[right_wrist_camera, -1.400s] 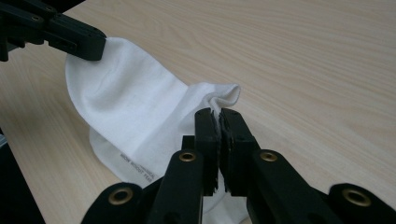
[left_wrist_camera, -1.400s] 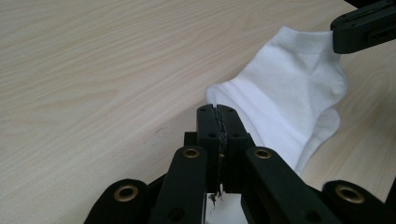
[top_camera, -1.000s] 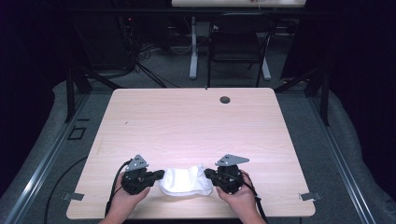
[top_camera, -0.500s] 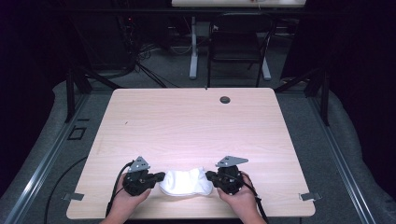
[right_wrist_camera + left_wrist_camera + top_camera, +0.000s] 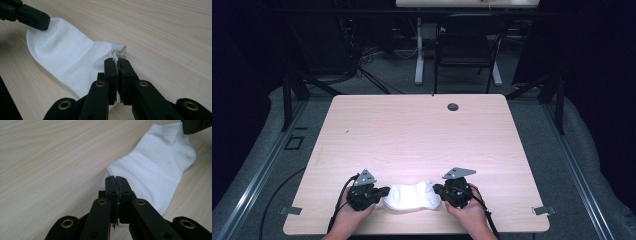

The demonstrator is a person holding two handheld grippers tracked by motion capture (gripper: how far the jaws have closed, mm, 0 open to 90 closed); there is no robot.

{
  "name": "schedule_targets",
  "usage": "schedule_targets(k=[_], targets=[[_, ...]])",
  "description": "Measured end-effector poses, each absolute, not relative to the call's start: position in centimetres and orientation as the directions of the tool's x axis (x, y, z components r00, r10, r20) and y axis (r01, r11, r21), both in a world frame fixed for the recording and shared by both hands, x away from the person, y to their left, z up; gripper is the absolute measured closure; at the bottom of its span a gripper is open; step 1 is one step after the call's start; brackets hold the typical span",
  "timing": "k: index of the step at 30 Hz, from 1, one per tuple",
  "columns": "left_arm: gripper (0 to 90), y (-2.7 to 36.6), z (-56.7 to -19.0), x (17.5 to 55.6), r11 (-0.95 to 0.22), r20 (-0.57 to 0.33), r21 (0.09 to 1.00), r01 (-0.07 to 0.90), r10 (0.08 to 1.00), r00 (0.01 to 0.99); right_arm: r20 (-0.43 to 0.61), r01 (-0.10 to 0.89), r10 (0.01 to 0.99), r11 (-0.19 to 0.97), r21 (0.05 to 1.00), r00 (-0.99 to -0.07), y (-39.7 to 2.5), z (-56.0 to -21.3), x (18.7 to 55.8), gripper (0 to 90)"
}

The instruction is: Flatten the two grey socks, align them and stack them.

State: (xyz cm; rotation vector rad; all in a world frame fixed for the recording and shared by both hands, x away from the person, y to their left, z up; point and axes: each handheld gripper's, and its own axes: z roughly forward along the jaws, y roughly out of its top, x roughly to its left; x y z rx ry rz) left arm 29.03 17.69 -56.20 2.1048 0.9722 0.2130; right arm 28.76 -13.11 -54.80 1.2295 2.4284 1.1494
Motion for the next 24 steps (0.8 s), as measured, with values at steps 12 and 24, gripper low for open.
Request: schedule_targets(k=[12,24], targets=[[89.2,17.5,-56.9,29.1,-0.408,-0.162,0.699,0.587,0.709,0.686,0.157,0.615,0.755,0.375,0.693,-0.637,-13.0,-55.3,28.8,86.2],[76.7,18.0,-55.9,28.9,-0.371,-0.153,0.754,0.542,0.703,0.695,0.142,0.586,0.762,0.350,0.731,-0.632,-13.1,-54.6,28.4,76.6]])
